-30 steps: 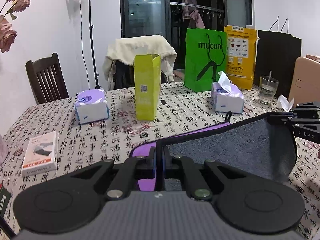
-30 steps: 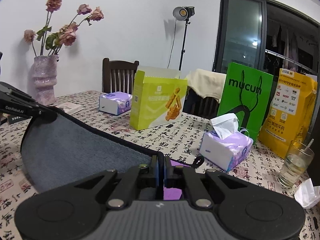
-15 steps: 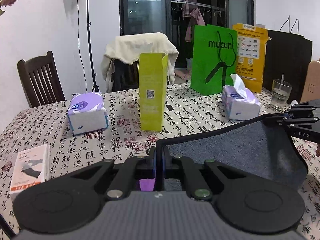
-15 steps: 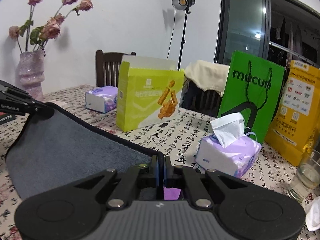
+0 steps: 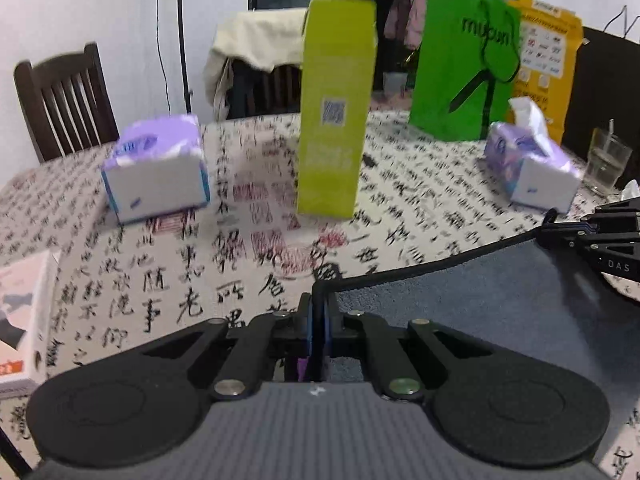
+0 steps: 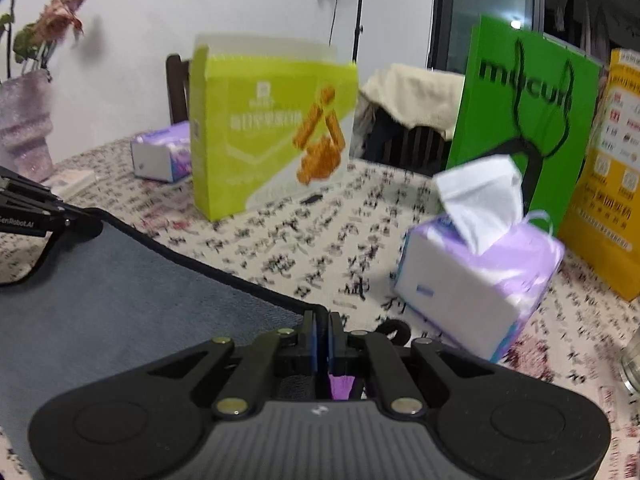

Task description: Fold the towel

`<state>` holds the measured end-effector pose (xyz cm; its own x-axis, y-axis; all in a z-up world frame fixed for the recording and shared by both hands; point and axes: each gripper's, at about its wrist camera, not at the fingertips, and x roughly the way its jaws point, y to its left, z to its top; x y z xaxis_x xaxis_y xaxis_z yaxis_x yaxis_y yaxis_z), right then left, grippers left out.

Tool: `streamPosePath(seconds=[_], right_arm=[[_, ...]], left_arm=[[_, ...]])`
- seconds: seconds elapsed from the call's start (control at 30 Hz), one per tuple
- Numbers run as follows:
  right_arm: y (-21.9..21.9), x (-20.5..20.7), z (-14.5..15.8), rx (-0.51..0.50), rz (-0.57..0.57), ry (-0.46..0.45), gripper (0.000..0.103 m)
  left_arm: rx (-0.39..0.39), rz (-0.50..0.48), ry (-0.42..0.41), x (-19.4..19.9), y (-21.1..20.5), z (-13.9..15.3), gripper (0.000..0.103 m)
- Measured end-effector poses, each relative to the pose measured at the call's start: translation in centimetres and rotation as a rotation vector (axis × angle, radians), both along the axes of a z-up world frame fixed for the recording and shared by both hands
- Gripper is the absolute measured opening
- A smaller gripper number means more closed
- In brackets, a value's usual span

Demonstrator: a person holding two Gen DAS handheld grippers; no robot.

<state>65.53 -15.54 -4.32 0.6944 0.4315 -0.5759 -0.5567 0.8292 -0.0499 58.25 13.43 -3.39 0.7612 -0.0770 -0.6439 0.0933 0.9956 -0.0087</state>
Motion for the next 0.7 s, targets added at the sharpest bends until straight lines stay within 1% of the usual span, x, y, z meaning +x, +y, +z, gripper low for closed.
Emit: streamPosePath(seconds=[0.1, 0.2, 0.23, 0.27, 0.47, 0.53, 0.6, 0.63, 0.67, 0.7], right_arm=[[0.2, 0.6, -0.9, -0.005, -0.009, 0.004, 0.007], [0.0, 1.0, -1.0, 0.007, -0.019, 0.01, 0.009], [-0.1, 1.1, -1.0, 0.013, -0.019, 0.015, 0.013], [-0.1, 1.1, -1.1, 0.011, -0.024, 0.014, 0.014], [-0.2, 1.1, -1.1, 0.009, -0.026, 0.014, 0.015], [-0.2, 1.1, -1.0, 0.007, -0.027, 0.017, 0.016], [-0.2, 1.2, -0.8, 0.004, -0.031, 0.023, 0.024], [-0.3, 1.2, -0.6, 0.005, -0.038, 0.025, 0.035], [-0.3, 1.1, -0.4, 0.006, -0.047, 0.03, 0.039], [-0.4, 1.0, -0.2, 0.007, -0.046, 0.031, 0.038]], left_arm=[[-0.011, -0.003, -0.005, 0.2, 0.3, -0.7, 0.006], [-0.027, -0.002, -0.008, 0.2, 0.7, -0.8, 0.008], [-0.029, 0.0, -0.009, 0.2, 0.7, -0.9, 0.009], [-0.03, 0.001, -0.01, 0.2, 0.7, -0.9, 0.009], [-0.035, 0.013, -0.002, 0.2, 0.7, -0.7, 0.01], [-0.033, 0.019, 0.006, 0.1, 0.7, -0.6, 0.015], [-0.032, 0.032, 0.014, -0.1, 0.8, -0.4, 0.031], [-0.033, 0.032, 0.015, -0.3, 0.9, -0.2, 0.032], [-0.03, 0.032, 0.011, -0.6, 0.9, 0.0, 0.033], [-0.024, 0.031, 0.008, -0.9, 0.9, 0.3, 0.033]])
